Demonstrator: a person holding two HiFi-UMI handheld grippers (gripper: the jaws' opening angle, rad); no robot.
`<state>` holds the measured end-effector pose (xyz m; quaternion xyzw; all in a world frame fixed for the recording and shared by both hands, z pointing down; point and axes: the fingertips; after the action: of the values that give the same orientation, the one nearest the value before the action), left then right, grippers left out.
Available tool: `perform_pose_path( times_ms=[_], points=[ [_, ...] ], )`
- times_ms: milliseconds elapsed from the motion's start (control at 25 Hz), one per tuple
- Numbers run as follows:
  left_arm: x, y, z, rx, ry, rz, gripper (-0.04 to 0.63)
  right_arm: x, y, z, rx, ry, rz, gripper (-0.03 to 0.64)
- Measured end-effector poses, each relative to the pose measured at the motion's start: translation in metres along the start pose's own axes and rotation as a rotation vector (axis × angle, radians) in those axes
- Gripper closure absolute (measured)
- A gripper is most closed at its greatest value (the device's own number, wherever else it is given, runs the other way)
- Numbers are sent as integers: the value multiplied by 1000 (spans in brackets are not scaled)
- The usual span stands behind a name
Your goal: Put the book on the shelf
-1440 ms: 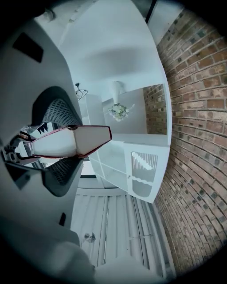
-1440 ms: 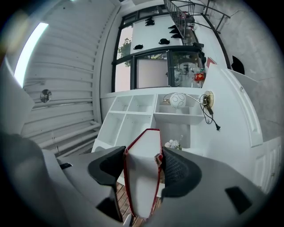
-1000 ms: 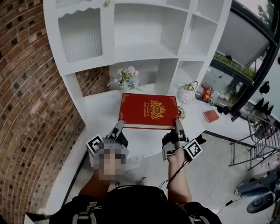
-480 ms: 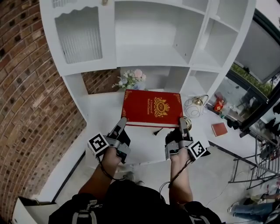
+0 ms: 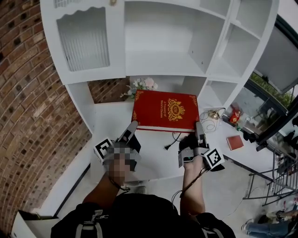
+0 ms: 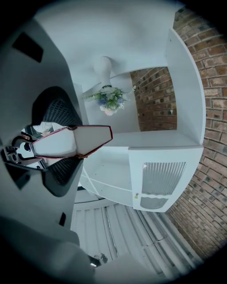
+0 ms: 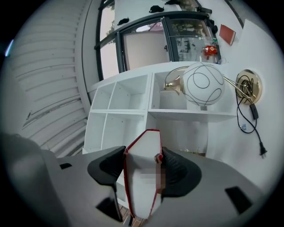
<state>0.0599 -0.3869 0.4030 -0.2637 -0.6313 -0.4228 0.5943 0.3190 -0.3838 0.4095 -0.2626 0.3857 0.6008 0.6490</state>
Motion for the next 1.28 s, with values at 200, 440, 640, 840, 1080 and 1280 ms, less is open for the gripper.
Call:
perform_pose_path(
  times_ms=[200,440,640,840,1080,1280],
  points=[
    [-21,-2,-11,-8,46,-17,362,13,-12,-21,5,-54,24,347],
    [-44,-3,-21,-22,87,-49,360,29,-25,-43,11,-130,32,347],
    [-56,-14,-29,-62,114,-84,360,36,-28,-67,35,-185,38,347],
    [-65,-18,-42,-64,131,-83,357,34,-37,-93,21,-204,30,347],
    [-73,-14,-43,-80,123,-105,359,37,-41,-101,31,-240,0,347],
    [-76,-24,-45,-99,124,-117,359,35,-37,-109,48,-241,0,347]
  ],
)
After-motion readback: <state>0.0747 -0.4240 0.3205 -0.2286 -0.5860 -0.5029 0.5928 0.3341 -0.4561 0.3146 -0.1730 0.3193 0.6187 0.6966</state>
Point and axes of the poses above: the fingertips, and each gripper's own axes: z backward along the fingers, x to its left, y out of its underside, and after that the axes turned 15 degrees about -y, right-handed
